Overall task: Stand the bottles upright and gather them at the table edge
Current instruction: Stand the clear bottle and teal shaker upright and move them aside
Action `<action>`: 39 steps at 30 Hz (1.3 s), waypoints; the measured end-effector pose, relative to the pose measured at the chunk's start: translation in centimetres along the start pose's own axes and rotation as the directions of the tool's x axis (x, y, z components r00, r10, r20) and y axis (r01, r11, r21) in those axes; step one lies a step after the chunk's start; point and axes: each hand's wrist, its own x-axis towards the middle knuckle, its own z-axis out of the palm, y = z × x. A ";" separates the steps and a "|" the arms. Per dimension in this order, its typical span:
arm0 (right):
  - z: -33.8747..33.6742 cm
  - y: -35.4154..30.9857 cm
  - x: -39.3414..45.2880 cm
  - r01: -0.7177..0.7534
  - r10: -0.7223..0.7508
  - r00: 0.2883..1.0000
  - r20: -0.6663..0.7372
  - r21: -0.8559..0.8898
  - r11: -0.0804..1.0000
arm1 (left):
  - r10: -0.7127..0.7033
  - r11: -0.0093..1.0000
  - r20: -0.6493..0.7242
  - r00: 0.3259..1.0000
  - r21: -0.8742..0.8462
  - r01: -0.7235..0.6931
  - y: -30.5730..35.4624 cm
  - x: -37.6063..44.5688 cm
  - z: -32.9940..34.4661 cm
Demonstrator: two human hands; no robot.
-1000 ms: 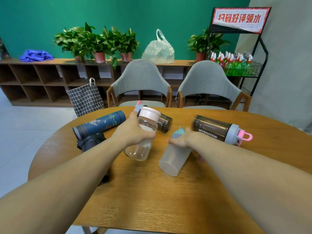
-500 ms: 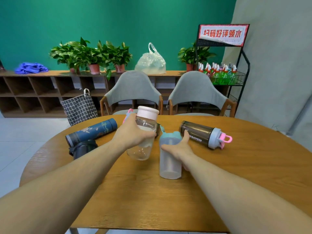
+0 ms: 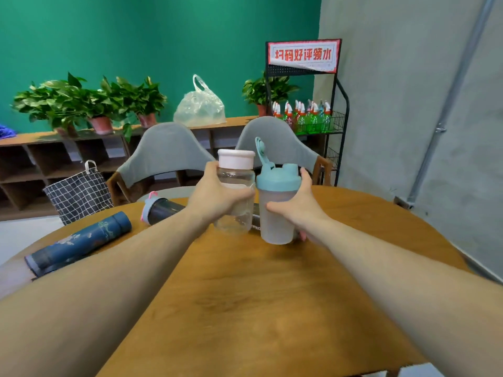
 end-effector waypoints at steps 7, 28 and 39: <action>-10.3 1.3 4.6 0.099 -0.107 0.990 -0.092 -0.090 0.991 | 0.082 0.991 0.051 0.995 -0.113 -0.076 3.4 4.7 8.7; -25.7 15.6 16.8 -0.026 0.022 0.972 -0.235 -0.014 1.000 | 0.020 0.973 0.178 0.984 -0.229 0.022 1.4 15.2 33.8; -26.4 19.0 19.8 -0.039 0.038 0.986 -0.162 -0.003 0.999 | -0.018 0.973 0.114 0.993 -0.225 0.043 0.1 16.4 37.7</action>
